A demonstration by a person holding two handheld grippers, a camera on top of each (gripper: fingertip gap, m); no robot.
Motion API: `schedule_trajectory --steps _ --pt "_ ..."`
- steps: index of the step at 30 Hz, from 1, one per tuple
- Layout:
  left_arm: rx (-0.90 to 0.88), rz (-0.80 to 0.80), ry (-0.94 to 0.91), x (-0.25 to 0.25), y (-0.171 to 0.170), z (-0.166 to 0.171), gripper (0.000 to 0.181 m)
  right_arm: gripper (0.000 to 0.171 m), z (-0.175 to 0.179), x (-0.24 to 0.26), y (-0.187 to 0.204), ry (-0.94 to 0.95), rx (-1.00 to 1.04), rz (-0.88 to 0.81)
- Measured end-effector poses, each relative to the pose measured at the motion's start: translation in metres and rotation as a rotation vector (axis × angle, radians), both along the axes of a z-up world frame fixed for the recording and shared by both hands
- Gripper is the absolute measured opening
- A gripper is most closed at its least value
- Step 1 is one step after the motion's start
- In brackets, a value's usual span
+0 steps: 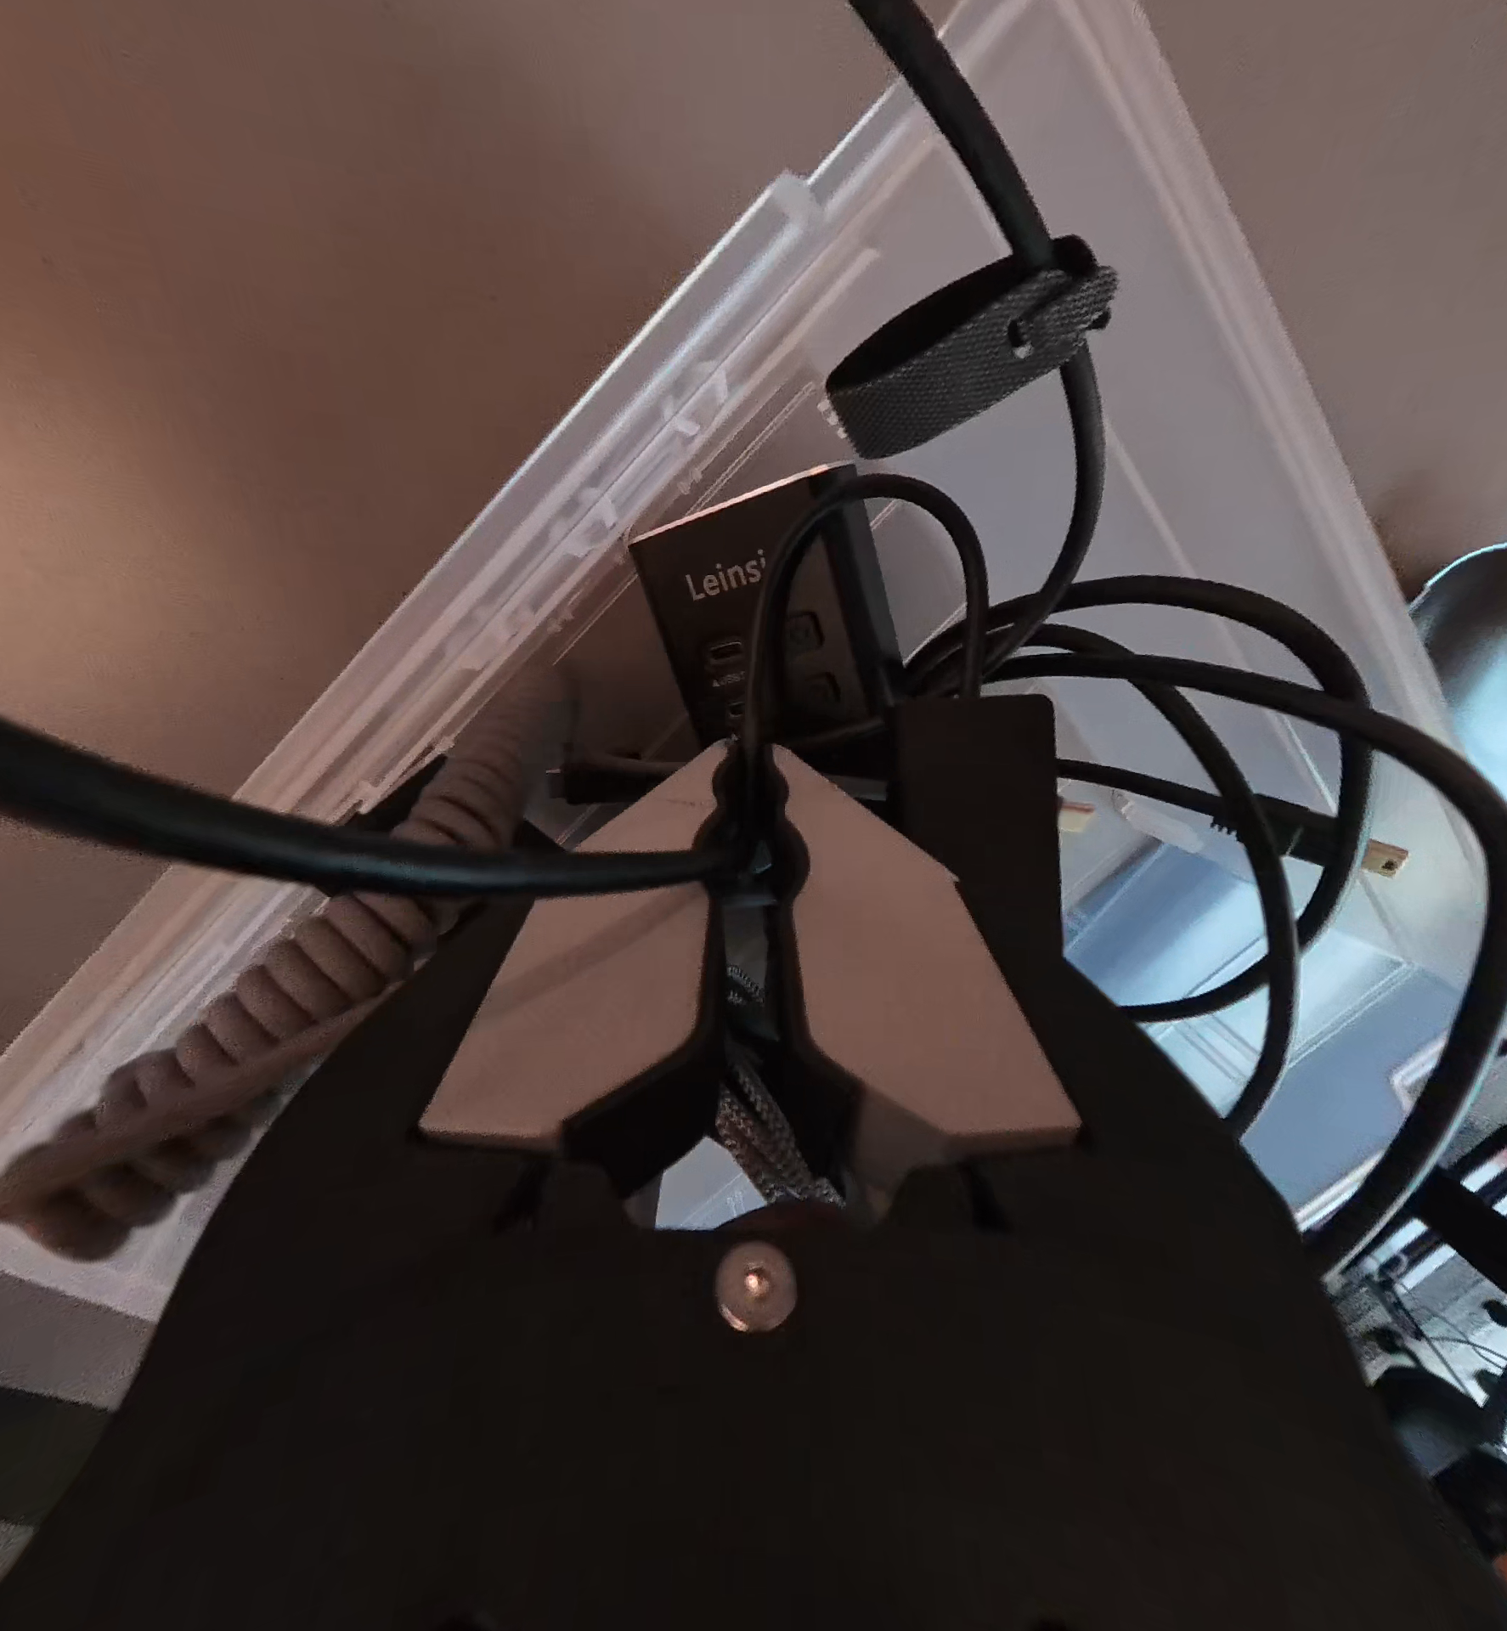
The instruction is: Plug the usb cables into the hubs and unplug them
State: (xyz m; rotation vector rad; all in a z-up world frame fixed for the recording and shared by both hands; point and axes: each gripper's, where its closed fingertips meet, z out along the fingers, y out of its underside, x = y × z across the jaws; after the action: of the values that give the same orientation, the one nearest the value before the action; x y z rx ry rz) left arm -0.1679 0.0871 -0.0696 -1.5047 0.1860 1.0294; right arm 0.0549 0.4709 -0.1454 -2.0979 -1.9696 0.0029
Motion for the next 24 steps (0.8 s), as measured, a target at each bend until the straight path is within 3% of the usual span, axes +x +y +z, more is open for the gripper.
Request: schedule_trajectory --steps 3,10,12,19,22,24 --pt "0.004 -0.005 -0.011 0.001 -0.002 0.0 0.0 0.006 0.013 -0.008 -0.003 0.093 0.01 0.031" --pt "-0.009 -0.024 -0.101 -0.002 -0.002 -0.007 0.0 0.066 0.083 0.003 -0.006 0.371 0.064 -0.025" --pt "-0.017 -0.028 -0.125 -0.003 -0.002 -0.01 0.0 0.075 0.099 0.012 -0.009 0.449 0.053 -0.049" --pt "-0.026 -0.045 -0.23 0.009 -0.018 -0.014 0.002 0.081 0.137 0.061 -0.054 0.764 -0.006 -0.093" --pt "-0.091 -0.065 -0.319 0.022 -0.043 -0.024 0.013 0.082 0.14 0.084 -0.098 0.935 -0.122 -0.083" --pt "-0.228 -0.076 -0.429 0.033 -0.065 -0.043 0.03 0.083 0.132 0.094 -0.124 1.024 -0.181 -0.091"
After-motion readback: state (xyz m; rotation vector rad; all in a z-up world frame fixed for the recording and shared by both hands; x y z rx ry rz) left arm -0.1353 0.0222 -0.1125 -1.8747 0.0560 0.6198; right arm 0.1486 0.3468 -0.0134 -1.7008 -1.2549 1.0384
